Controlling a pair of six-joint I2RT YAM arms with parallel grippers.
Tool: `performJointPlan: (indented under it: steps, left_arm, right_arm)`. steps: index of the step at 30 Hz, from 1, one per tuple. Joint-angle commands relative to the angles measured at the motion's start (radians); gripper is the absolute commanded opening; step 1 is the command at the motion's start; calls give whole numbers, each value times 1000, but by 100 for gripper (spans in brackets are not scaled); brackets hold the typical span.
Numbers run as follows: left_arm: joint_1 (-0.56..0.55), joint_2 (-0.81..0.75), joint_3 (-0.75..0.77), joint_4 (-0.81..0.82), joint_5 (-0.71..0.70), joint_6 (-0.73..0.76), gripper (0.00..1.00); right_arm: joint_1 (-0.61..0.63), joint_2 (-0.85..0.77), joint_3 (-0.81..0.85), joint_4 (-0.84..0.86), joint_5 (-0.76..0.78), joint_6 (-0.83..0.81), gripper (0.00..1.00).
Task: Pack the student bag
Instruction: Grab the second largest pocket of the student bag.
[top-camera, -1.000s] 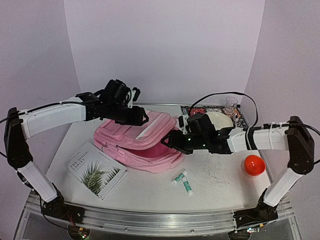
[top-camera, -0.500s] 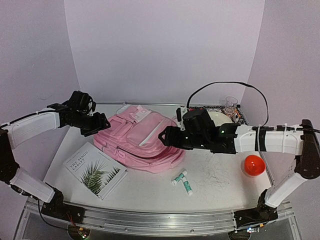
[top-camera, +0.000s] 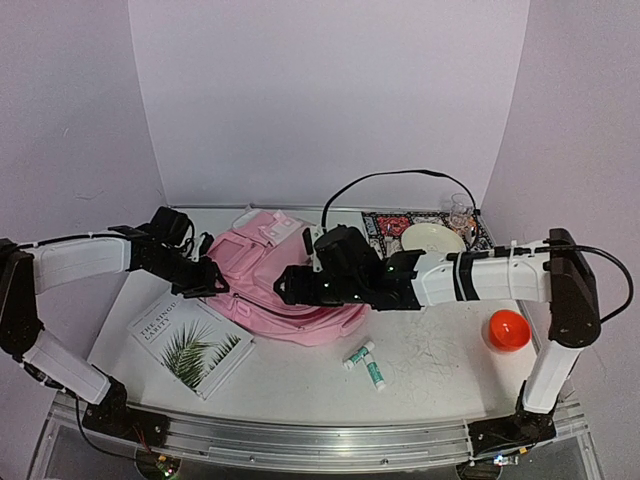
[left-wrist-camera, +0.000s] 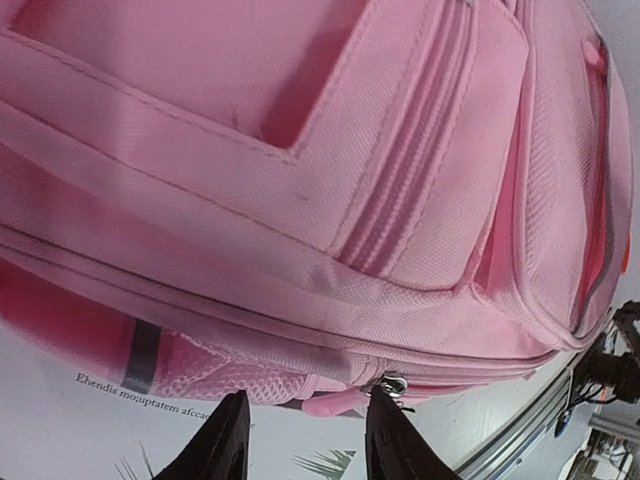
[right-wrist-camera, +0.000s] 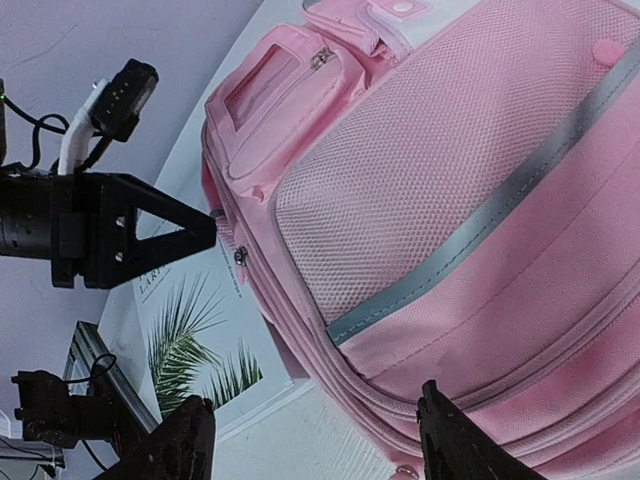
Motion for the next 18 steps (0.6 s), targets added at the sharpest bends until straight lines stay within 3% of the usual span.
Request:
performJointPlan:
  steps: [1, 18]
  left_arm:
    - [-29, 37, -13, 30, 37, 58, 40]
    - [-57, 96, 11, 37, 75, 171, 46]
  right_arm:
    - [-4, 11, 50, 24, -2, -8, 71]
    - [-9, 11, 7, 43, -8, 16, 72]
